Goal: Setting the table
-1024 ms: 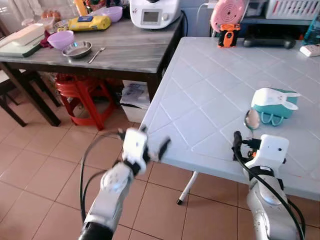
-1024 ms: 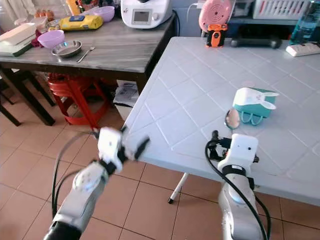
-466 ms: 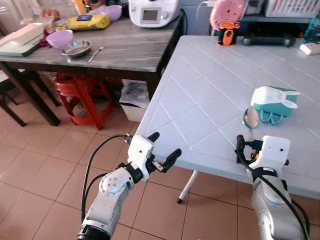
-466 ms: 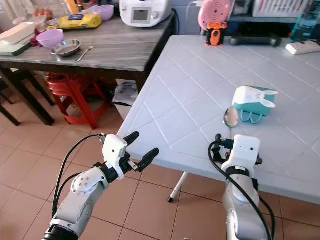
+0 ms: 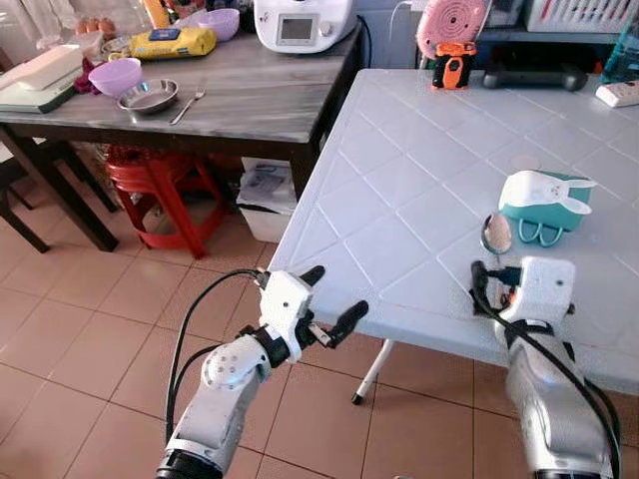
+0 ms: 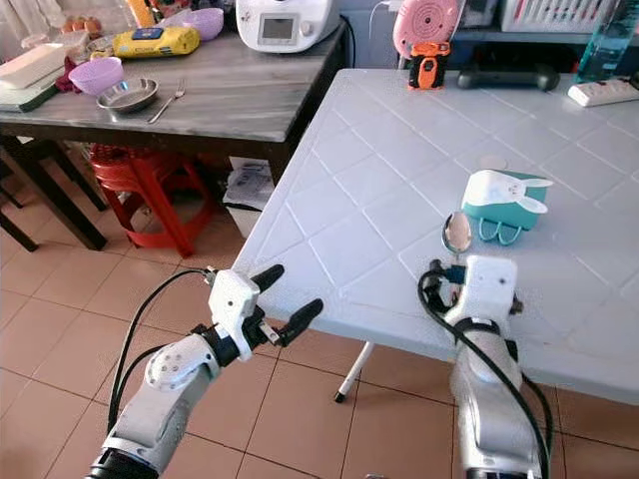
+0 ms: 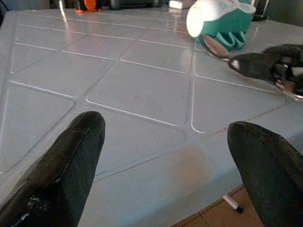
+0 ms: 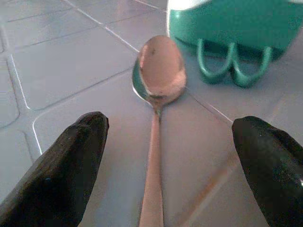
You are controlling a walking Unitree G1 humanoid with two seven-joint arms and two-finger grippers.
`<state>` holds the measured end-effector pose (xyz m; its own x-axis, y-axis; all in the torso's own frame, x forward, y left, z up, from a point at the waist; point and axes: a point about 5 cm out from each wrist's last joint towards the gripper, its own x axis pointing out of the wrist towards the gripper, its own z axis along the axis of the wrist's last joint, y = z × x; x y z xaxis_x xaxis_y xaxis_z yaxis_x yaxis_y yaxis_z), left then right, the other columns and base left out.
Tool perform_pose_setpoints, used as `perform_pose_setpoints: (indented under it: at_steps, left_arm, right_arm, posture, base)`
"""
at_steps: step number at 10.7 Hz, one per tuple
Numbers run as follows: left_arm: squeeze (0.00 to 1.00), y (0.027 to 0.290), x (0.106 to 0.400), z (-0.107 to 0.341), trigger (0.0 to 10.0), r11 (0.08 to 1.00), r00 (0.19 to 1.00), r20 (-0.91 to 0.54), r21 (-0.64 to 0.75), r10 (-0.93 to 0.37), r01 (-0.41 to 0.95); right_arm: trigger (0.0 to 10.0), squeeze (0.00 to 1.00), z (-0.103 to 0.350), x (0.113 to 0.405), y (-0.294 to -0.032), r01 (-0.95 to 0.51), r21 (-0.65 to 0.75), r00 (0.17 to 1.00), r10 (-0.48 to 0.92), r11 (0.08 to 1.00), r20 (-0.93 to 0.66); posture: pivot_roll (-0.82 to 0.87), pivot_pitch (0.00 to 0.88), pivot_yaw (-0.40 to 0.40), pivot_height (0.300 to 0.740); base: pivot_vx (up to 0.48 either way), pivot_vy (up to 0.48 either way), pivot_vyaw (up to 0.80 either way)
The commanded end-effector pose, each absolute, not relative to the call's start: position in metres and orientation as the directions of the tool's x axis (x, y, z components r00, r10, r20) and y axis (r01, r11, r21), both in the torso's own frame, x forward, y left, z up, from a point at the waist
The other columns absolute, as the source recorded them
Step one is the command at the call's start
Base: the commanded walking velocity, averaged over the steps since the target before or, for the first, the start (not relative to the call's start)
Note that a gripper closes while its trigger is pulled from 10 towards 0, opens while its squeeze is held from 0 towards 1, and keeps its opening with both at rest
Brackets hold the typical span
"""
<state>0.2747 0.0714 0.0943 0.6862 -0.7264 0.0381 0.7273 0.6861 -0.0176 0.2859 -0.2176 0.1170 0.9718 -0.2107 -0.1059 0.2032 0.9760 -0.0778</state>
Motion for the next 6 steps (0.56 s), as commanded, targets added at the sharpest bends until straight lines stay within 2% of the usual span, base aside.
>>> perform_pose_setpoints:
  at_steps: [1, 3, 4, 5, 6]
  left_arm:
    - [0.0, 0.0759, 0.2748, 0.0938, 10.0, 0.687, 0.687, 0.024, -0.004, -0.726, 0.726]
    - [0.0, 0.0759, 0.2748, 0.0932, 10.0, 0.689, 0.688, 0.022, -0.002, -0.725, 0.725]
    - [0.0, 0.0758, 0.2743, 0.0927, 10.0, 0.688, 0.688, 0.018, -0.002, -0.726, 0.726]
    - [0.0, 0.0758, 0.2741, 0.0922, 10.0, 0.687, 0.687, 0.014, -0.001, -0.726, 0.726]
    - [0.0, 0.0761, 0.2738, 0.0919, 10.0, 0.687, 0.687, 0.011, 0.0, -0.727, 0.727]
  right_arm:
    - [10.0, 0.0, 0.1143, 0.2873, -0.219, 0.188, -0.071, 0.971, -0.196, 0.98, -0.135]
    - [10.0, 0.0, 0.113, 0.2887, -0.2224, 0.17, -0.064, 0.97, -0.179, 0.983, -0.165]
    - [4.5, 0.0, 0.1131, 0.2889, -0.2233, 0.151, -0.065, 0.969, -0.161, 0.986, -0.188]
    - [0.0, 0.0, 0.1129, 0.2878, -0.223, 0.144, -0.029, 0.967, -0.147, 0.989, -0.206]
    - [0.0, 0.0, 0.1097, 0.2846, -0.2216, 0.117, -0.018, 0.962, -0.118, 0.993, -0.245]
  posture:
    - [-0.17, 0.103, 0.104, 0.74]
    - [-0.17, 0.099, 0.098, 0.74]
    - [-0.17, 0.099, 0.098, 0.74]
    - [-0.17, 0.098, 0.095, 0.74]
    - [-0.17, 0.099, 0.096, 0.74]
  base:
    - [0.0, 0.0, 0.0]
    - [0.0, 0.0, 0.0]
    - [0.0, 0.0, 0.0]
    - [0.0, 0.0, 0.0]
    - [0.0, 0.0, 0.0]
